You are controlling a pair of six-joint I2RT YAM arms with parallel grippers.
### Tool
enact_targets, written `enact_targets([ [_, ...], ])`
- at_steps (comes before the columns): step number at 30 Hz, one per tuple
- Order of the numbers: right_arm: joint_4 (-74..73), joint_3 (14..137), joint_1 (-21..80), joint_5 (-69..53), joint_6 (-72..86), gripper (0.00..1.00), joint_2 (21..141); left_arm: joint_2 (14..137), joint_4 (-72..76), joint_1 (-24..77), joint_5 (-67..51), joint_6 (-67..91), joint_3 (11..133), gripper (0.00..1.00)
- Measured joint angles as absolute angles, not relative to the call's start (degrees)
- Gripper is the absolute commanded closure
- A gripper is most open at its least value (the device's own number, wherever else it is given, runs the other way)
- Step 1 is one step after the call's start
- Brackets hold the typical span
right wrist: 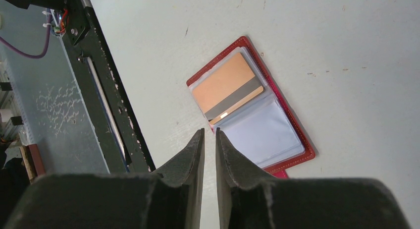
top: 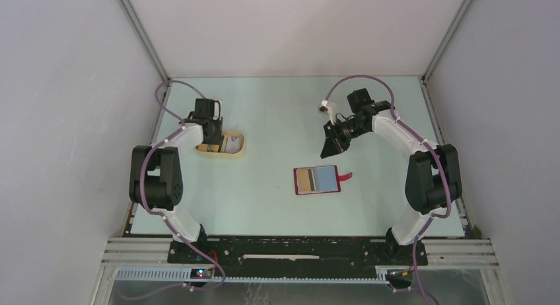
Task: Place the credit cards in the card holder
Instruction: Pick up the credit card from the storage box.
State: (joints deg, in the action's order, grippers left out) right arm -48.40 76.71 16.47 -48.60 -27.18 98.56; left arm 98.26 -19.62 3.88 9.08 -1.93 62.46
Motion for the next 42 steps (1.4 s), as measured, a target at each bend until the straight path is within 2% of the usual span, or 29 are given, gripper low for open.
enact_targets([
  [9, -48.42, 76.71, 16.47, -48.62, -27.18, 0.78, 98.56, 96.95, -19.92, 3.81, 10.20, -1.89, 62.46, 0.62],
  [16, -48.42, 76.71, 16.47, -48.64, -27.18, 0.78, 98.56, 96.42, -19.86, 3.73, 9.96, -1.48, 62.46, 0.73],
  [23, -48.42, 76.71, 16.47, -48.69, -27.18, 0.78, 98.56, 96.20, -19.88, 3.73, 9.63, -1.39, 62.46, 0.88],
  [42, -48.58, 76.71, 16.47, -48.99, -27.59, 0.78, 98.56, 94.67, -20.08, 3.57, 6.90, -0.82, 62.46, 0.94],
])
